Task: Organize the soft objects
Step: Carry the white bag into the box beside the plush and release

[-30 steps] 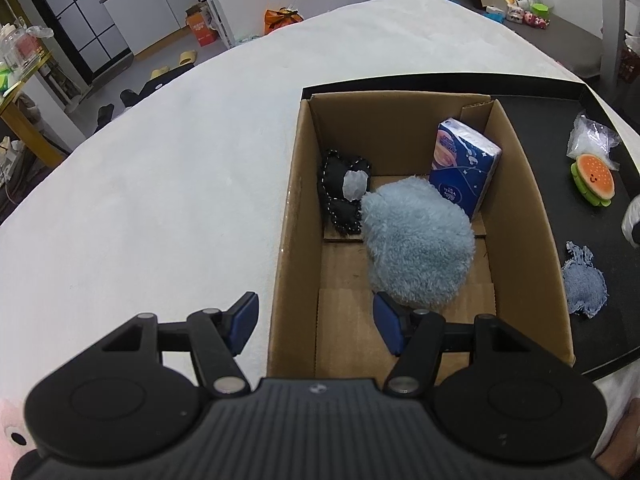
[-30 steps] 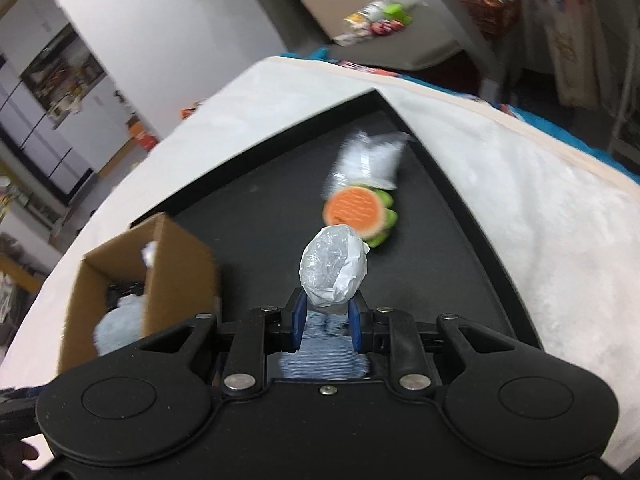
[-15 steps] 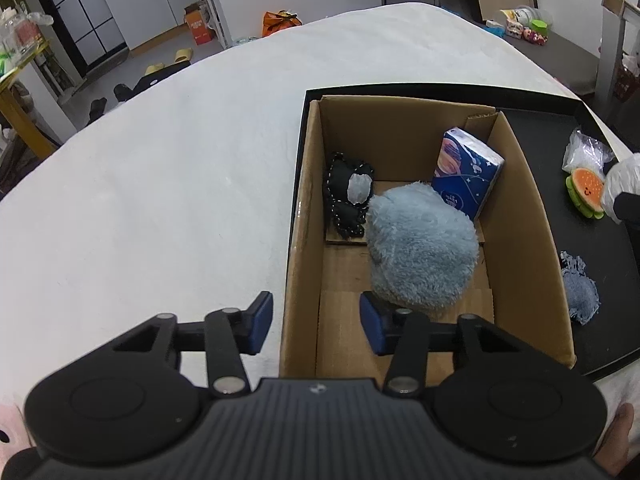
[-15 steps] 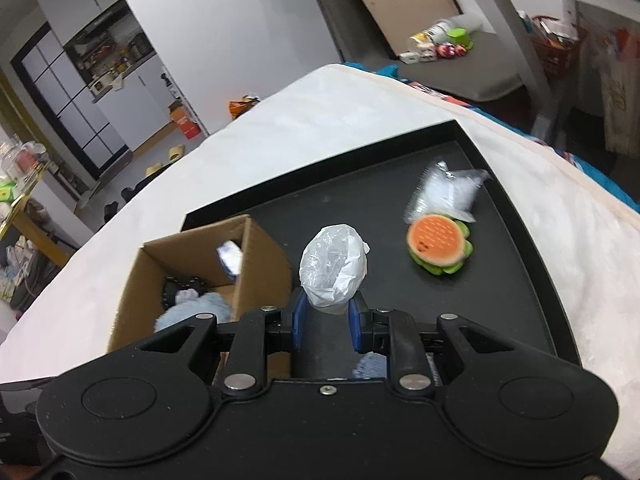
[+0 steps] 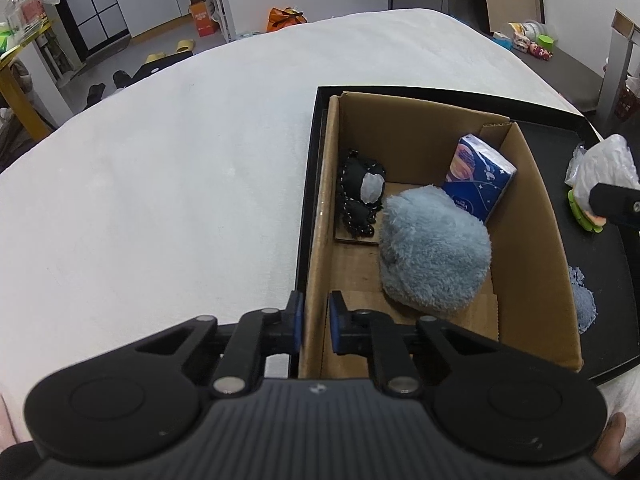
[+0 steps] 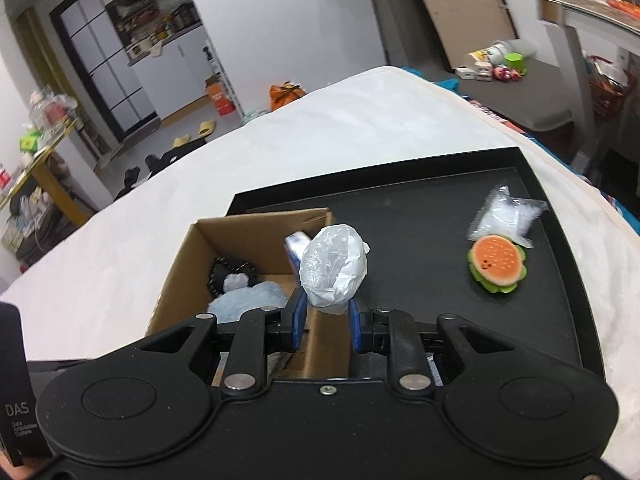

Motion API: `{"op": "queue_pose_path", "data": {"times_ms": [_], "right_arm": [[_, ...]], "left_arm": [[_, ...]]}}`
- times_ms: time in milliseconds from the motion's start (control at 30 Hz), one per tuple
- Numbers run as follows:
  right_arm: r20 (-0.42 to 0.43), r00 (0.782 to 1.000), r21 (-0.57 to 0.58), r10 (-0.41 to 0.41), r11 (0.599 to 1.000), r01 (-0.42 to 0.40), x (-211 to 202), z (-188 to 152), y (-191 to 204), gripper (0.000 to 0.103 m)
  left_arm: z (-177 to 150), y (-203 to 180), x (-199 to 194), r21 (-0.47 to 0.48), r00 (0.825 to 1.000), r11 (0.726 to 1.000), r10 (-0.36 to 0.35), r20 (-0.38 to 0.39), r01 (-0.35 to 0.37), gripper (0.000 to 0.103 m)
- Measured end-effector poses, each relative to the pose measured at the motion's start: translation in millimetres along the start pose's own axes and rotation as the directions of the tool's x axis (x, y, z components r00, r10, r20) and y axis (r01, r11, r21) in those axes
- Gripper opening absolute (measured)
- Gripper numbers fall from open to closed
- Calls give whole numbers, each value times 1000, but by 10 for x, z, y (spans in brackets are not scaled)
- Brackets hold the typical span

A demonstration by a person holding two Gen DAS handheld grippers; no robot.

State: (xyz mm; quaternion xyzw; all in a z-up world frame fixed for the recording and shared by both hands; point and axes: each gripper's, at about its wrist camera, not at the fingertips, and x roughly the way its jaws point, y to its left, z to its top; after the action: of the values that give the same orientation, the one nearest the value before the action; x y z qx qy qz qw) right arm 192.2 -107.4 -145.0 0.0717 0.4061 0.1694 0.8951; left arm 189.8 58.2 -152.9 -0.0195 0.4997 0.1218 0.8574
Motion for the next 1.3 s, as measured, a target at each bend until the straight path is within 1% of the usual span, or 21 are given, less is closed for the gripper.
{"op": "queue_pose_path", "data": {"times_ms": [167,400,600,800,833,900,933,967,1067,1200,1300], "right_arm": [[-19,1000,-54,8,998,-9,36,-5,187,22],[-43,999,-97,-16,995,12,131,-26,353,24],[-58,998,-99,-37,995,31,179,-59,335,28],[-70,997,-73,-40,997,35,113,-85,255,28],[-76,996,-69,-42,997,37,99,-90,234,30],[-75,996,-63,-39,997,34,65,-102,194,37],[-72,997,-62,-40,997,35,44,-110,172,44],[-69,997,-64,-43,997,39,31,-114,152,49],[-60,997,-71,-52,996,48,-11,-139,91,50],[-66,997,-44,-49,998,46,-41,-169,-50,50],[-77,995,-23,-57,998,55,-34,-198,-158,50]], "left_arm": [[-5,40,25,-12,1000,1000,-18,-3,18,11],[-32,127,49,-35,999,998,-50,-2,50,9],[-42,162,59,-43,997,997,-71,0,71,9],[-41,181,49,-51,997,996,-79,-1,79,10],[-39,187,47,-51,997,996,-79,0,78,10],[-39,182,42,-49,997,996,-77,0,77,10],[-37,178,41,-47,997,996,-75,0,75,10],[-36,173,40,-47,997,996,-74,-1,74,10],[-31,167,39,-48,997,996,-71,-9,71,10],[-29,151,25,-47,998,997,-66,-8,65,13],[-21,128,24,-43,998,997,-61,-11,61,14]]}}
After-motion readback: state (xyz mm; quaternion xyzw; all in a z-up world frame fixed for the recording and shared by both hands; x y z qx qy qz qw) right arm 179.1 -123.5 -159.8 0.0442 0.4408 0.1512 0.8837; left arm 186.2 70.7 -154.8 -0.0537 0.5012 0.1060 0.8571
